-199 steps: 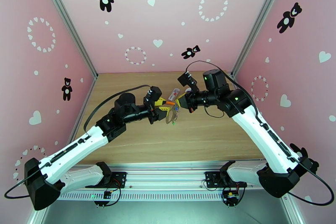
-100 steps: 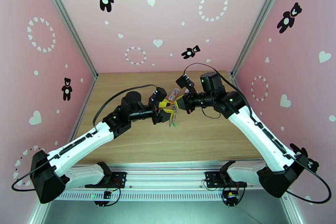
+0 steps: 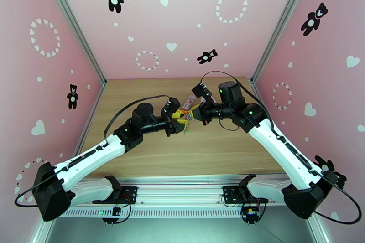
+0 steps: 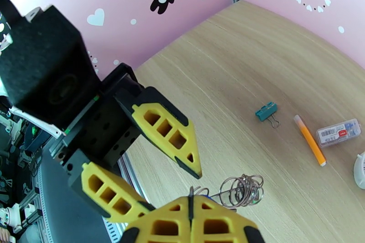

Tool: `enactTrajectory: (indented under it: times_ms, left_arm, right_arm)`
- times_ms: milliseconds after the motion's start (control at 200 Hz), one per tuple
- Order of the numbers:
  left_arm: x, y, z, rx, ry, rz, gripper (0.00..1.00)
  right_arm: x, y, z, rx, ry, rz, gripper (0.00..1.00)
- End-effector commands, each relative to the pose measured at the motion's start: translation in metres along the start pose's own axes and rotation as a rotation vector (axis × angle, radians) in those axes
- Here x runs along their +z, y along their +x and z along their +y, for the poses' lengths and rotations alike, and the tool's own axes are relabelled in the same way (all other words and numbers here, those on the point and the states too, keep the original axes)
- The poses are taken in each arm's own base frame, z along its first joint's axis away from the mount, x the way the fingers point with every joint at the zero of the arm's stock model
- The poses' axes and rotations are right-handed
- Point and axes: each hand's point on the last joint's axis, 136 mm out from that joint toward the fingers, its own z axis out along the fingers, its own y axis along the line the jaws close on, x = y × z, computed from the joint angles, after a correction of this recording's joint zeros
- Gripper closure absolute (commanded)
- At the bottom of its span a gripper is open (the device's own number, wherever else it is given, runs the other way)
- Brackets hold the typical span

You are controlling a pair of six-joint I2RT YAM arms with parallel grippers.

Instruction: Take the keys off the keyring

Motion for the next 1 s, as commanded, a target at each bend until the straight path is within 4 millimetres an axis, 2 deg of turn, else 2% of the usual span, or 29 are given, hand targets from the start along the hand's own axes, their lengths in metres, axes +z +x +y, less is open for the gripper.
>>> enactTrajectory:
  times_ms: [0, 290, 626, 866, 996]
  left_arm:
    - [-0.013, -0.011, -0.004, 0.074, -0.023, -0.029, 0.56]
    - [-0.01, -0.015, -0.009, 0.105, 0.021, -0.017, 0.62]
    - [-0.004, -0.019, -0.017, 0.141, 0.082, -0.035, 0.7]
    - [-0.002, -0.026, -0.012, 0.155, 0.059, -0.065, 0.79]
    - [-0.001, -0.028, -0.011, 0.165, 0.054, -0.076, 0.79]
  right_arm:
    - [-0.007, -0.006, 0.015, -0.104, -0.047, -0.041, 1.0]
    - [-0.012, 0.0, 0.03, -0.24, -0.124, -0.031, 1.0]
    - [-0.009, -0.001, 0.032, -0.271, -0.152, -0.031, 1.0]
    - [-0.007, 0.001, 0.034, -0.275, -0.18, -0.021, 1.0]
    - [-0.007, 0.001, 0.035, -0.279, -0.187, -0.017, 1.0]
